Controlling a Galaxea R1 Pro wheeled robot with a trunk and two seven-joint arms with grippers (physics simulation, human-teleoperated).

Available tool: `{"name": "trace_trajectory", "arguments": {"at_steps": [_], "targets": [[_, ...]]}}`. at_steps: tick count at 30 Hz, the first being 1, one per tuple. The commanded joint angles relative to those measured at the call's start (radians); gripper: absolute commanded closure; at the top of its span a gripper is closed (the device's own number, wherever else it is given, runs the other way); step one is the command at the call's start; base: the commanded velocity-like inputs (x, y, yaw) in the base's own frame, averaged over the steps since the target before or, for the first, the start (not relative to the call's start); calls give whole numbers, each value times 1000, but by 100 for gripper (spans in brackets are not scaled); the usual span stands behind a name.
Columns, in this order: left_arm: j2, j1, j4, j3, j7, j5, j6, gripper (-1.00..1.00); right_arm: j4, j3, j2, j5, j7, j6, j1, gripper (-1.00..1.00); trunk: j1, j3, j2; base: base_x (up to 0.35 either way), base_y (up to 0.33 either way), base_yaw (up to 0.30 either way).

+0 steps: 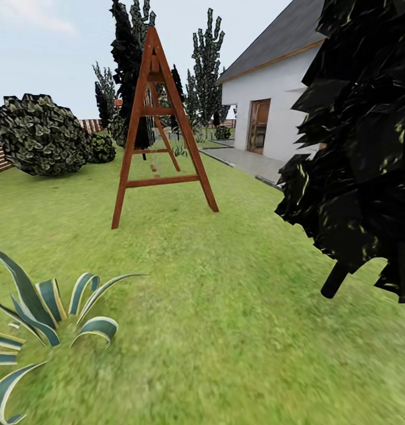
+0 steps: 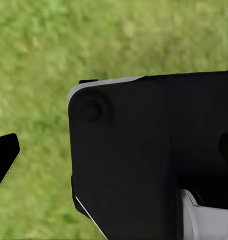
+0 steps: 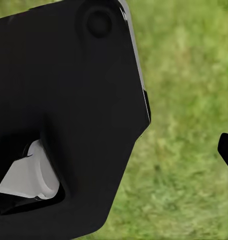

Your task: Take the three Easter eggs out of the wicker basket on the lawn in the garden, then place them on the lawn next to a single tree (choose any tree) so that all three eggs are next to the same tree and none are left in the basket.

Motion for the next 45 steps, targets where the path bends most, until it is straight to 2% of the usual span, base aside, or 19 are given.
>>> {"name": "trace_trajectory", "arguments": {"at_steps": [1, 38, 45], "targets": [[0, -1, 1, -5, 1, -1, -3, -100, -1, -3, 0, 0, 0, -3, 0, -100, 1, -2, -2, 339, 0, 0], [0, -1, 1, -5, 1, -1, -3, -100, 1, -3, 0, 0, 0, -3, 0, -100, 1, -2, -2, 338, 0, 0], [1, -1, 1, -5, 0, -1, -5, -100, 0, -3, 0, 0, 0, -3, 0, -100, 1, -2, -2, 213, 0, 0]]}}
